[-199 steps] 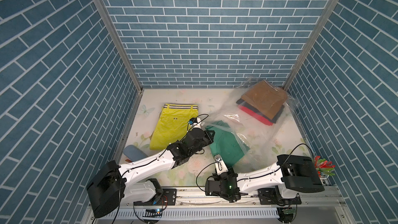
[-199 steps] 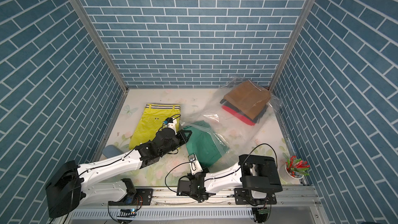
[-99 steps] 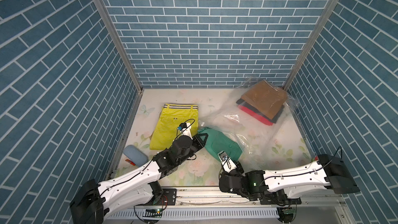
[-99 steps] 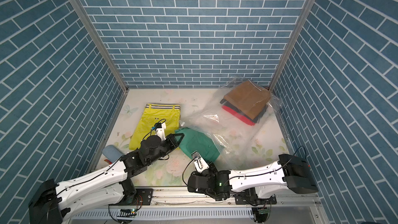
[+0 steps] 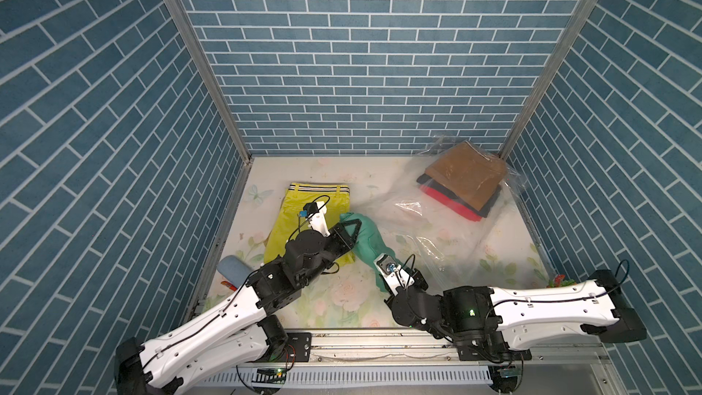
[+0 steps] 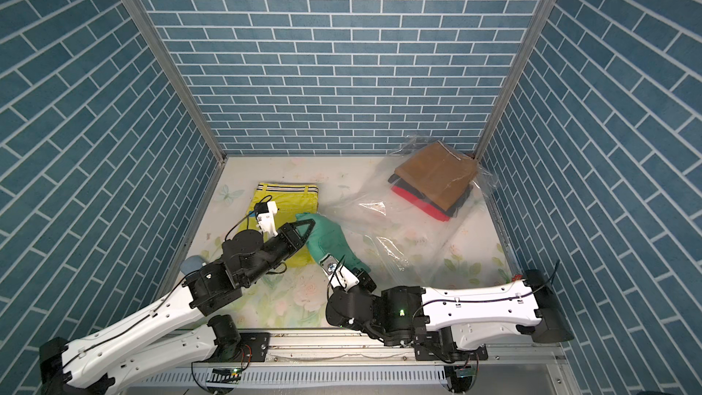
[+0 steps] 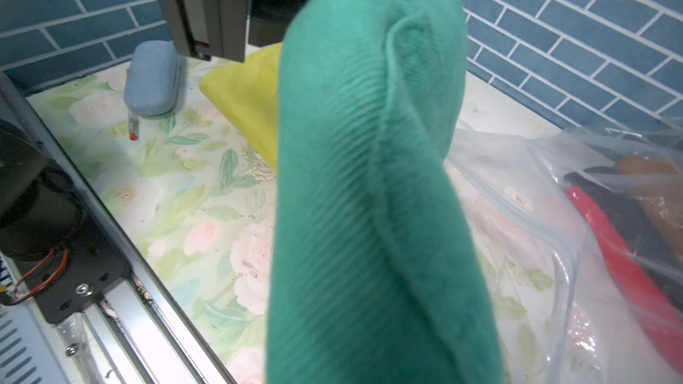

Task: Take the trousers out of the vacuum bag
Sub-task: Take out the trousers from the vacuum bag, then place the trousers at the center of the board.

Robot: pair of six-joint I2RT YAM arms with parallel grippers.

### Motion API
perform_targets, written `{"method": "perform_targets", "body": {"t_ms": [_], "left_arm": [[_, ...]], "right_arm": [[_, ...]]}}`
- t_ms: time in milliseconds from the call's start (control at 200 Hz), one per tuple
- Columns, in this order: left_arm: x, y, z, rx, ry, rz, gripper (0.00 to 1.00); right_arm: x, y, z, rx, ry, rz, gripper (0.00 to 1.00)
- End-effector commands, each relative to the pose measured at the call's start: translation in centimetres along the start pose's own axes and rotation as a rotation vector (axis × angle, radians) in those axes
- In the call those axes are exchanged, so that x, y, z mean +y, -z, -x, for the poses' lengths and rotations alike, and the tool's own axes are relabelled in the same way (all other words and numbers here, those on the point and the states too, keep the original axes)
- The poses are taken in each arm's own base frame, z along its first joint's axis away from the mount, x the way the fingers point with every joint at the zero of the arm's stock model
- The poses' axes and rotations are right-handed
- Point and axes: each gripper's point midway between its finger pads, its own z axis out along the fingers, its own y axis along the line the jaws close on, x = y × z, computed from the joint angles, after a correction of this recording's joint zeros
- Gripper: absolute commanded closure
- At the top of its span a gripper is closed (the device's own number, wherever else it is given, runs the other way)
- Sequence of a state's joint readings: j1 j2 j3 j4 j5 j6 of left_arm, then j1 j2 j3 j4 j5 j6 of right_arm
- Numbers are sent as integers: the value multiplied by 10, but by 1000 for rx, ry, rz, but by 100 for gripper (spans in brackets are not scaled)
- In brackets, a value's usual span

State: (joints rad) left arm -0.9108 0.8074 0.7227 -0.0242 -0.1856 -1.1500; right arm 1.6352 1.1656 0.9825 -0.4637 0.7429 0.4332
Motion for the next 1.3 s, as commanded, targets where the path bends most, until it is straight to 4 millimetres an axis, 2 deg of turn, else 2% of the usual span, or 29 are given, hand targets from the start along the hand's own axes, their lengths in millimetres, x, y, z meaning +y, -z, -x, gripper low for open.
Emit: {"method": "perform_targets", "body": {"t_ms": [0, 170, 350, 565, 760, 930, 1120, 1295], "left_arm": [[-20, 15, 25, -77, -57, -10, 100], [-42, 31, 52, -154, -90, -10, 100], [-57, 44, 77, -231, -137, 12, 100], [-65, 51, 100, -309, -205, 73, 100], [-73, 55, 133, -381, -268, 127, 100], [-75, 41, 158, -392, -315, 144, 100], [-51, 11, 191, -362, -292, 121, 100], [-31, -5, 222, -371, -275, 116, 100]], "right_arm": [[-6, 16, 33, -55, 75, 37, 100], [-16, 19, 61, -85, 100, 74, 100], [-33, 11, 95, -138, 127, 45, 100], [-47, -14, 127, -161, 143, 33, 100], [-62, -39, 155, -174, 158, 12, 100], [-76, -57, 183, -197, 166, -9, 100], [-90, -78, 211, -216, 188, -40, 100], [-105, -106, 227, -209, 231, -95, 100]]}}
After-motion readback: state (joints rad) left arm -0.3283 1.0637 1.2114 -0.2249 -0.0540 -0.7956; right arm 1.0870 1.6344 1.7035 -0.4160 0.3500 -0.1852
